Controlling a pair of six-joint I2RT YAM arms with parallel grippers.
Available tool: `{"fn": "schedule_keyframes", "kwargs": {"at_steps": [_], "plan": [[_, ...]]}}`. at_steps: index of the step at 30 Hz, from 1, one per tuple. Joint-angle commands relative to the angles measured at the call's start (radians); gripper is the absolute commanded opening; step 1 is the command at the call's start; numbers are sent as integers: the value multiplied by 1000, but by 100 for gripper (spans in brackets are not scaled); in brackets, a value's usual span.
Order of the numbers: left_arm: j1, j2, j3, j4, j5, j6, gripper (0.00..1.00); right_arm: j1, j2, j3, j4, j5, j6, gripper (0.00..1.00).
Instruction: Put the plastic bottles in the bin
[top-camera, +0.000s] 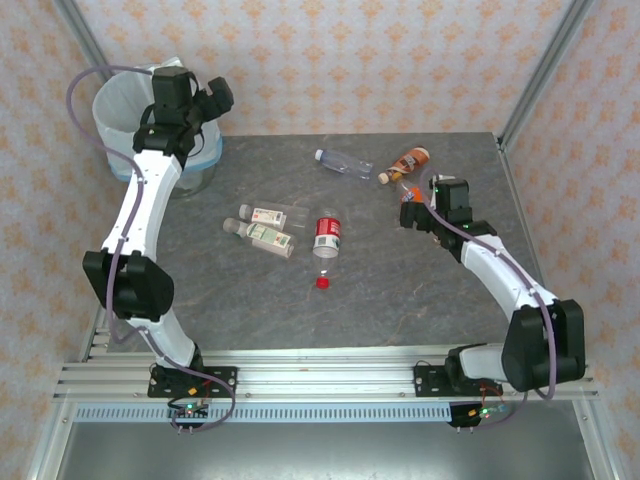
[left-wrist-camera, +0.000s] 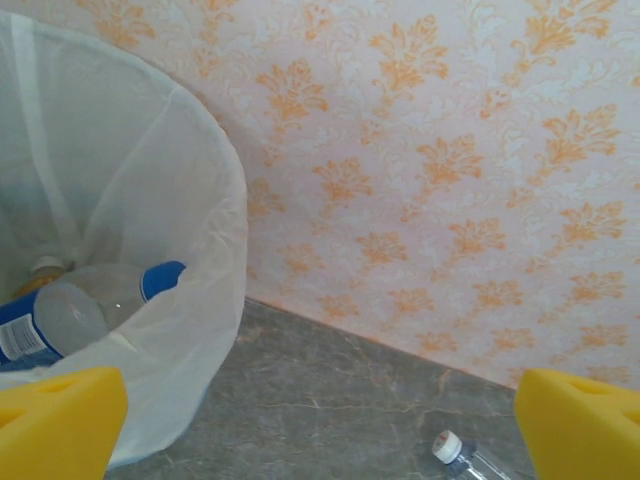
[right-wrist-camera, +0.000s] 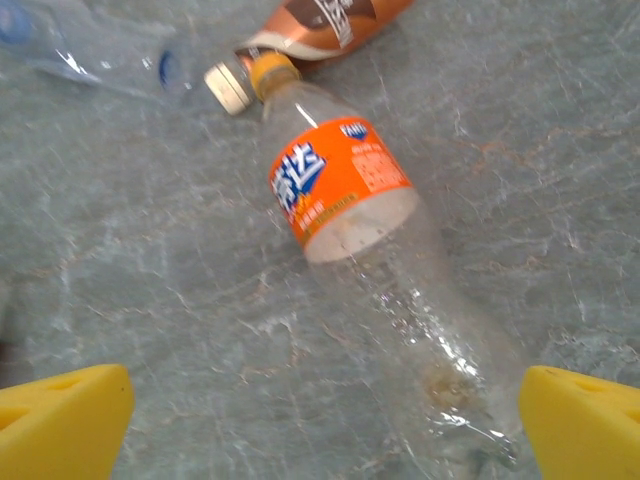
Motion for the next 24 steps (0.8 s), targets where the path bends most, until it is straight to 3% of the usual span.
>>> {"fn": "schedule_keyframes", "kwargs": {"at_steps": [1, 10, 17, 24], "plan": [[-7, -87, -68, 134, 41, -55, 100, -42, 35, 49, -90, -28, -90, 99], [-16, -283, -360, 259, 61, -144, 100, -181, 174, 185, -286, -112, -271, 99], [-14, -395, -504, 235, 109, -214, 100, -205, 330, 329, -391, -113, -369, 99], [-15, -444, -560, 199, 61, -202, 100, -207, 505, 479, -521, -60, -458, 100]]}}
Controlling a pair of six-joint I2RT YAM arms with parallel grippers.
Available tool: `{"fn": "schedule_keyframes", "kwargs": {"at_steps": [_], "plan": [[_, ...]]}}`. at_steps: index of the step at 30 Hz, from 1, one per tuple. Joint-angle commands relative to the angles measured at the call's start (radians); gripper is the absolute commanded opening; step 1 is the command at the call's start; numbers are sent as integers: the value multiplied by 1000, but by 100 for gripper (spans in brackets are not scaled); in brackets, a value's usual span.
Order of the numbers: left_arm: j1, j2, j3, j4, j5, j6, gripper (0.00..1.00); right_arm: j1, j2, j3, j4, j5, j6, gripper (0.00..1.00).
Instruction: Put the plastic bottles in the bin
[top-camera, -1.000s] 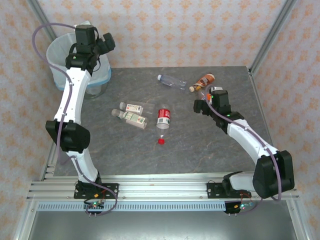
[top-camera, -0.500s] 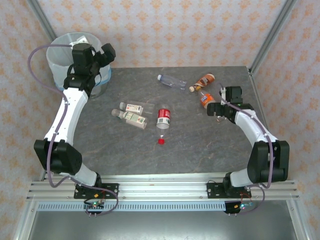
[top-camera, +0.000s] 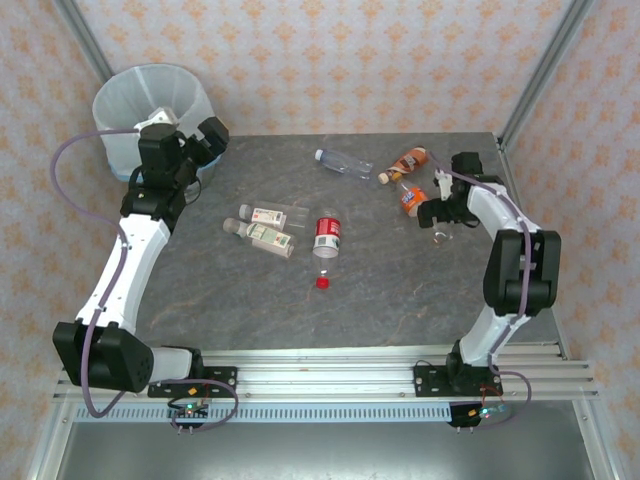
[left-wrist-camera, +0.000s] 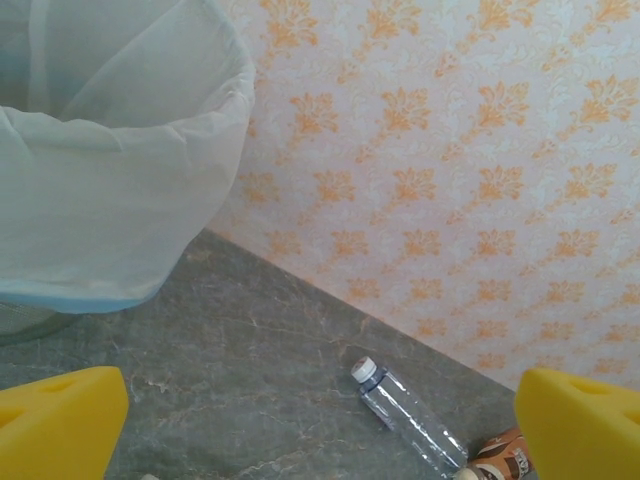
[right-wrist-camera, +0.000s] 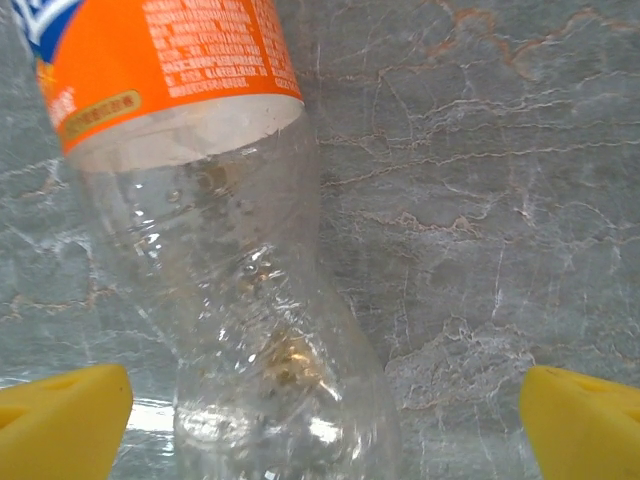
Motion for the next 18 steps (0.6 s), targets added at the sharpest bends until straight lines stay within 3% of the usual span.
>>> {"fn": "schedule_keyframes", "kwargs": {"at_steps": [1, 18], "plan": [[-4, -25, -11, -6, -22, -7, 100, -9, 64, 62, -106, 40, -73, 100], [-4, -12, -58, -32, -51, -45, 100, -1, 245, 214, -205, -47, -155, 93]]}}
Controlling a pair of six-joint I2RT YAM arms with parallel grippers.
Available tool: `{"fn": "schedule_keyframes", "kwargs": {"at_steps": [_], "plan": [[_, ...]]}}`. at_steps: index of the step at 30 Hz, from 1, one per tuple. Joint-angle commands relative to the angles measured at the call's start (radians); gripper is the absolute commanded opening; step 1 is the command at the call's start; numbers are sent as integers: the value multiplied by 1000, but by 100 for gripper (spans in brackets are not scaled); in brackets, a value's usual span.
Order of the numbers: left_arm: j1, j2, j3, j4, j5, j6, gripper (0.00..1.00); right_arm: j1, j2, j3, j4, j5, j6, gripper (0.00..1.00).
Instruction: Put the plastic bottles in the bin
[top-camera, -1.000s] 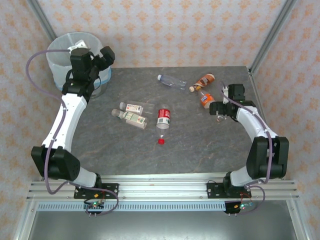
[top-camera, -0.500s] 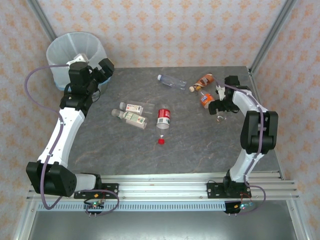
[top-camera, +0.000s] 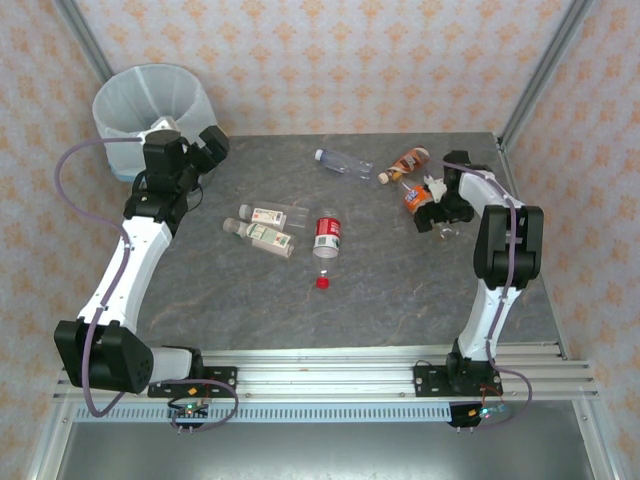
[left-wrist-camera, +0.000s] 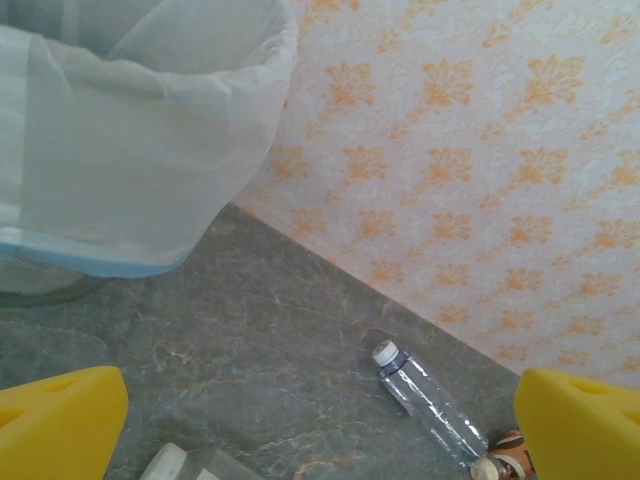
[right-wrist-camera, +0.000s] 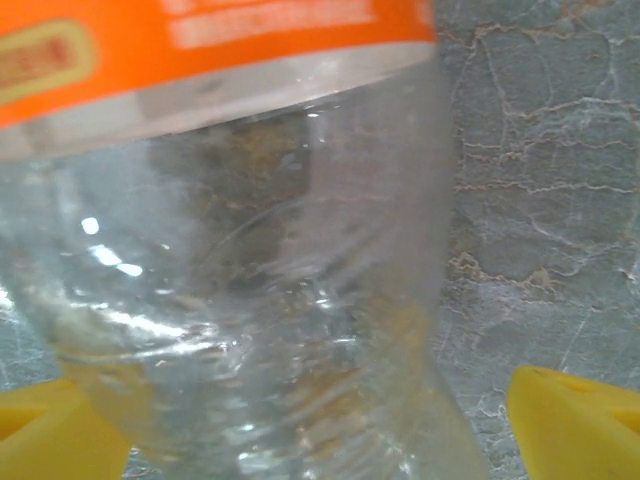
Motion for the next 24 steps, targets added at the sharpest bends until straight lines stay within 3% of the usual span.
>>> {"fn": "schedule_keyframes", "kwargs": {"at_steps": [1, 13, 24], "plan": [[-4, -9, -4, -17, -31, -18, 100, 4, 34, 44, -69, -13, -26, 93], [-4, -1, -23, -25, -33, -31, 100, 47, 110, 49, -51, 123, -15, 79], [-3, 9, -47, -10, -30, -48, 100, 56, 75, 23, -71, 92, -19, 64]]}}
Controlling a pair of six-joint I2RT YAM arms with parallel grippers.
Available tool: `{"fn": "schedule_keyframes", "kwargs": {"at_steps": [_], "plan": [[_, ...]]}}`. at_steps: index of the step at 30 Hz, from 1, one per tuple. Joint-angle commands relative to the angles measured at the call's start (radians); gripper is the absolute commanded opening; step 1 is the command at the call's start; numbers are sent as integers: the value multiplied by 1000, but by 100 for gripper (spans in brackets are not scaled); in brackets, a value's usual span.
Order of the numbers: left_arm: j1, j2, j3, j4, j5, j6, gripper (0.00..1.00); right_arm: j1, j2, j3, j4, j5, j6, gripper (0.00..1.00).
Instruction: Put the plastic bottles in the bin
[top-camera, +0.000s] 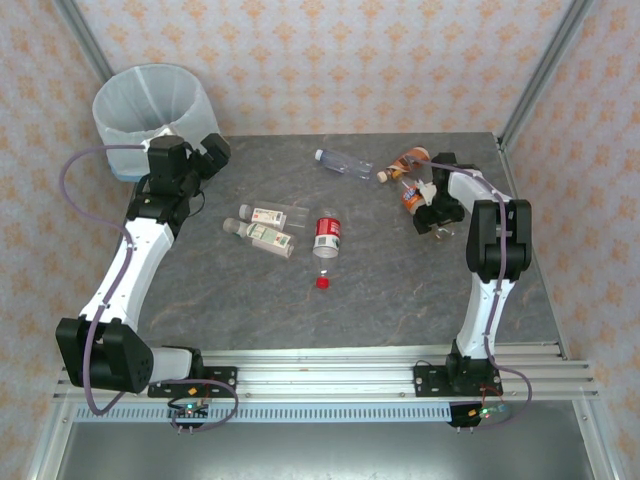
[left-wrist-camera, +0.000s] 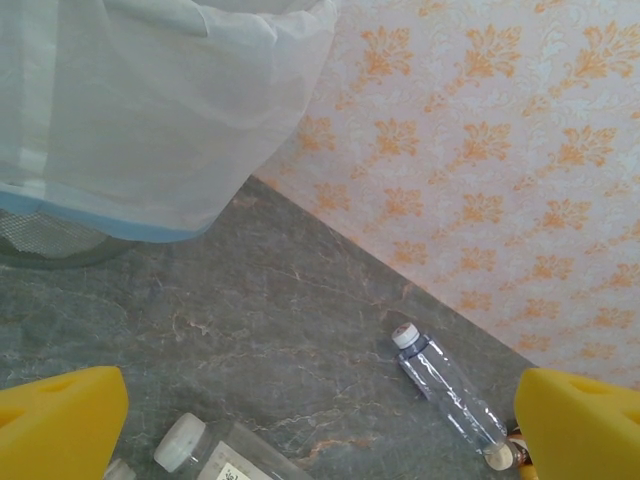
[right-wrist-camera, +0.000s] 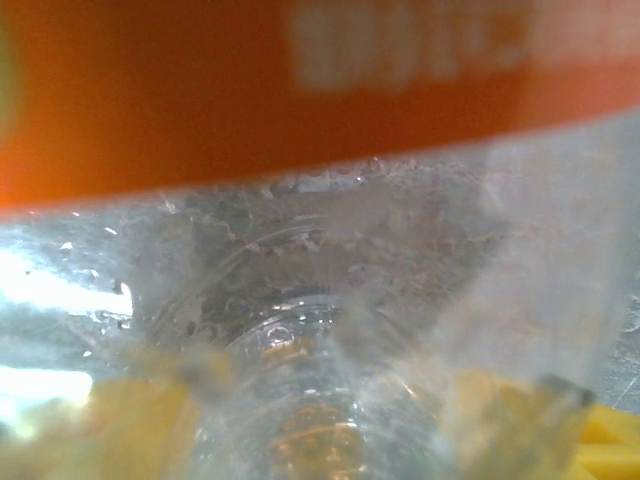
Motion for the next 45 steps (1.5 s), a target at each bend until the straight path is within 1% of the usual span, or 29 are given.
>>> {"fn": "schedule_keyframes", "kwargs": {"at_steps": [1, 3, 7, 13, 18, 25, 30, 32, 35, 41, 45], "plan": [[-4, 10, -9, 0, -22, -19, 100, 7, -14, -23, -55, 14, -7, 62], [-4, 15, -7, -2, -19, -22, 100, 7, -31, -34, -48, 11, -1, 58], [-4, 23, -9, 2, -17, -27, 100, 9, -65, -70, -23, -7, 11, 47], [-4, 32, -2, -2, -7, -30, 100, 14, -120, -124, -2, 15, 34, 24], [-3, 34, -3, 1, -2, -33, 100, 29, -212, -191, 40, 1, 64, 0], [-5, 44, -11, 27, 28, -49, 100, 59, -324, -269, 118, -36, 110, 0], [-5, 54, -11, 59, 101, -48, 100, 90, -403, -314, 193, -86, 164, 0], [-8, 53, -16, 73, 117, -48, 100, 104, -426, -325, 221, -93, 211, 0], [-15, 45, -24, 94, 134, -50, 100, 138, -452, -348, 264, -142, 282, 0], [-42, 49, -22, 114, 201, -41, 100, 235, -491, -417, 397, -185, 422, 0], [-79, 68, 4, 82, 237, 4, 100, 282, -516, -450, 502, -302, 541, 0]]}}
